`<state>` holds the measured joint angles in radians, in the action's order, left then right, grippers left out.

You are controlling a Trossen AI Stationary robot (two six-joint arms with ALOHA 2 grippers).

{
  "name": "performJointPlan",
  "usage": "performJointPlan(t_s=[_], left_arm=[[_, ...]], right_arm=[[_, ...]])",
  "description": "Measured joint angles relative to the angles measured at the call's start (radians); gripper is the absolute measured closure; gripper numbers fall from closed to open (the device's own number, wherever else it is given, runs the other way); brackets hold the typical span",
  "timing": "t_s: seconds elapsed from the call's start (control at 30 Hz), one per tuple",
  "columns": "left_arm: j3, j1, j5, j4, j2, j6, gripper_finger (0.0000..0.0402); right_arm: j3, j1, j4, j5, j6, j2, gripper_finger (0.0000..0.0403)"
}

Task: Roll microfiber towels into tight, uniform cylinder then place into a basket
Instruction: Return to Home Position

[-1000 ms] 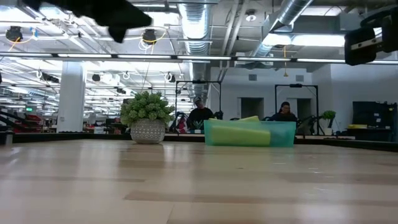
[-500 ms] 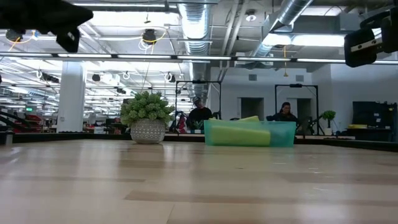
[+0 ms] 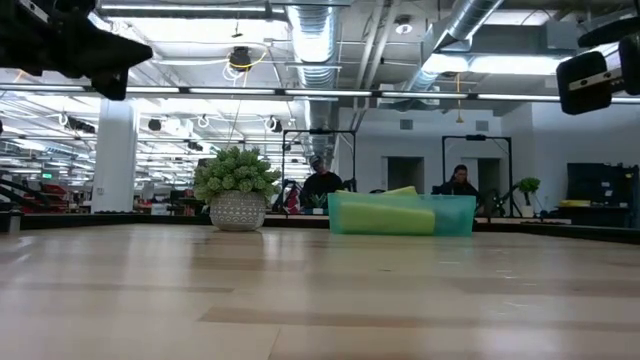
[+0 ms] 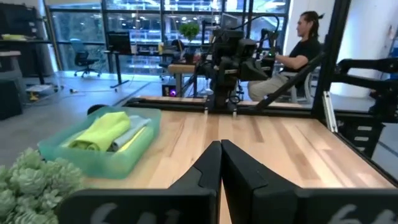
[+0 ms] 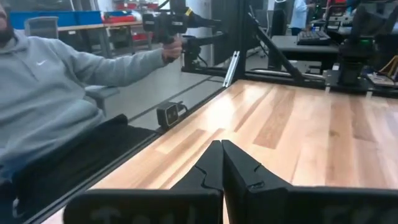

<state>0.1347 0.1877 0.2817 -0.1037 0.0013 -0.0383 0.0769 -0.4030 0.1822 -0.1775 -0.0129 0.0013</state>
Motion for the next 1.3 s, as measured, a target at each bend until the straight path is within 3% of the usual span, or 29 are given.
performJointPlan(t_s=[0.1, 0.27, 0.63, 0.87, 1.13, 1.3], left_arm=[[-0.034, -0.019, -0.011, 0.055, 0.000, 0.002, 0.0401], [-0.124, -0.074, -0.064, 0.186, 0.001, 0.031, 0.0401], [-0.125, -0.249, -0.274, 0.247, 0.003, -0.001, 0.0401], [-0.126, -0.292, -0.255, 0.162, 0.003, 0.004, 0.0401], [-0.127, -0.286, -0.258, 0.136, 0.005, 0.027, 0.0401], [-0.127, -0.286, -0.259, 0.136, 0.005, -0.100, 0.0401]], right_arm=[[-0.002, 0.031, -0.023, -0.001, -0.003, 0.000, 0.0382], [-0.067, 0.076, -0.220, -0.043, 0.013, 0.004, 0.0386], [-0.070, 0.230, -0.231, -0.050, 0.006, 0.004, 0.0386], [-0.071, 0.378, -0.232, -0.047, 0.036, 0.003, 0.0385], [-0.071, 0.433, -0.224, 0.007, 0.023, 0.006, 0.0379], [-0.071, 0.446, -0.224, 0.007, 0.039, 0.007, 0.0377]])
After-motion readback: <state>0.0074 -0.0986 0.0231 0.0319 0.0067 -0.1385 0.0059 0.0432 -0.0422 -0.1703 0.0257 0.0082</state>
